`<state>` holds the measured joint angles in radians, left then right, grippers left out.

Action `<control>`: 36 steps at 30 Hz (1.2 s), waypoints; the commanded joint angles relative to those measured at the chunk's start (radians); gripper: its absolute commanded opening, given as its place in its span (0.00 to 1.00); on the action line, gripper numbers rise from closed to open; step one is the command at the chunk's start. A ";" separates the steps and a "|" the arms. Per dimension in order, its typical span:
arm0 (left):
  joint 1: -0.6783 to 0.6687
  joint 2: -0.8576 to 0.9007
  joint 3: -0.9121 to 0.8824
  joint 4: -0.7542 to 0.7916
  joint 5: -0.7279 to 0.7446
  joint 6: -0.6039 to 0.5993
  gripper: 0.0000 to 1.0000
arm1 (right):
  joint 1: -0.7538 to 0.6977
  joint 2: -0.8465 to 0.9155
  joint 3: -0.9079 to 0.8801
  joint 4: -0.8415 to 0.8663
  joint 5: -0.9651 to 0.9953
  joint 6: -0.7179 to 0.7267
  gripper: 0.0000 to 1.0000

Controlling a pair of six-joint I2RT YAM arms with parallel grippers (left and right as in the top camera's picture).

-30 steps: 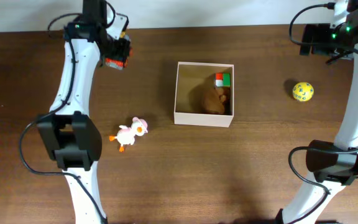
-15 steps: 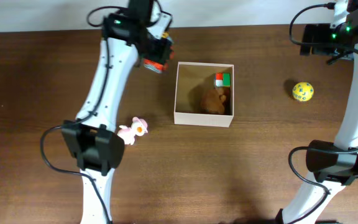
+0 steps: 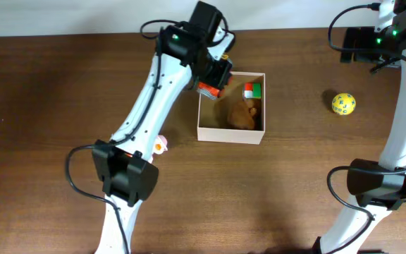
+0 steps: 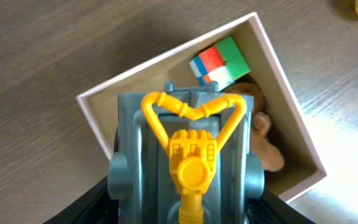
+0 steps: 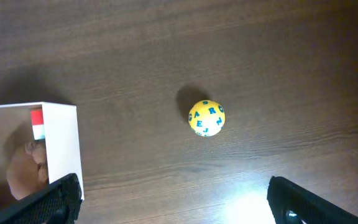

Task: Pack container
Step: 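Carry the fire truck right and lower it into the box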

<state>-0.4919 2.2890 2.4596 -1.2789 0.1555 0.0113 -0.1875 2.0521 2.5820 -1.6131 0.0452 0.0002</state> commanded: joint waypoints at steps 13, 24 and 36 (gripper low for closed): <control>-0.021 -0.009 -0.040 0.014 0.013 -0.209 0.40 | -0.003 0.002 0.006 0.001 0.009 0.009 0.99; -0.021 0.052 -0.114 0.090 0.012 -0.209 0.40 | -0.003 0.002 0.006 0.001 0.009 0.009 0.99; -0.021 0.151 -0.115 0.127 -0.033 -0.209 0.40 | -0.003 0.002 0.006 0.001 0.009 0.009 0.99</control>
<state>-0.5102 2.4226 2.3505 -1.1576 0.1417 -0.1848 -0.1875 2.0521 2.5820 -1.6131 0.0452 0.0002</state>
